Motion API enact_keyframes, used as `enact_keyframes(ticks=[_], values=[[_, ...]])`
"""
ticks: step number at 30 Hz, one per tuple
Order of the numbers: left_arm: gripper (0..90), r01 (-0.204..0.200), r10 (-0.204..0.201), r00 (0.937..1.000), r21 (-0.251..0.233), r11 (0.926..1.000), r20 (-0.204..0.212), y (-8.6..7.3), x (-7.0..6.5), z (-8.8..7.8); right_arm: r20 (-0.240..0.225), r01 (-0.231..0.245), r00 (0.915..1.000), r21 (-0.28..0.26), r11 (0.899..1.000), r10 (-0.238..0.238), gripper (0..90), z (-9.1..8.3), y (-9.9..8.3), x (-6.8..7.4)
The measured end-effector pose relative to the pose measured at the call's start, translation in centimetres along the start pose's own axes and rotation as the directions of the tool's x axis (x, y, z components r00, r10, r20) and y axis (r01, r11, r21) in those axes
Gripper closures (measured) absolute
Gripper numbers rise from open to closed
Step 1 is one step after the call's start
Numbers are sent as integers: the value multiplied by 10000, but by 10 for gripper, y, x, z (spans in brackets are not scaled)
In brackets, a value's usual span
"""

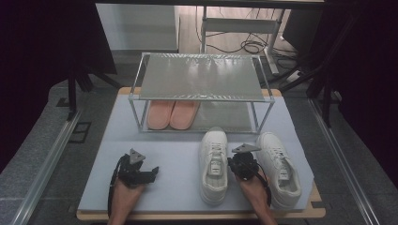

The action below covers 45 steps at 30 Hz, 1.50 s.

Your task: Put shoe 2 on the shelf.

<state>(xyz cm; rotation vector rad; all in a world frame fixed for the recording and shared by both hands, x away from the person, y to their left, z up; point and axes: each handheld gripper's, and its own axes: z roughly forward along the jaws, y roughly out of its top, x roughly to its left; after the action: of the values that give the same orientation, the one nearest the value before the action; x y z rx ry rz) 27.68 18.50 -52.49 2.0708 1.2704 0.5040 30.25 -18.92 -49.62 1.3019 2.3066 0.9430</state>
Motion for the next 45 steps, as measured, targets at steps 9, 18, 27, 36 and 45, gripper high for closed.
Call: enact_keyframes(ticks=[9,18,27,36,45], values=[[151,-1,1,10000,-1,10000,3,0,0,0,-959,318,9949,-113,9994,-327,900,14,10,8],[151,3,-3,10000,3,10000,7,0,0,0,-2368,465,9704,-83,9989,-471,900,31,23,21],[151,-10,10,10000,-6,10000,3,0,0,0,-3197,1245,9399,-69,9922,-1202,900,43,35,36],[151,-2,2,10000,-1,10000,5,0,0,0,-2733,1266,9545,81,9919,-1196,813,18,31,25],[151,9,-9,10000,-24,10000,-9,0,0,0,-2732,1496,9526,382,9880,-1337,619,-12,28,27]])
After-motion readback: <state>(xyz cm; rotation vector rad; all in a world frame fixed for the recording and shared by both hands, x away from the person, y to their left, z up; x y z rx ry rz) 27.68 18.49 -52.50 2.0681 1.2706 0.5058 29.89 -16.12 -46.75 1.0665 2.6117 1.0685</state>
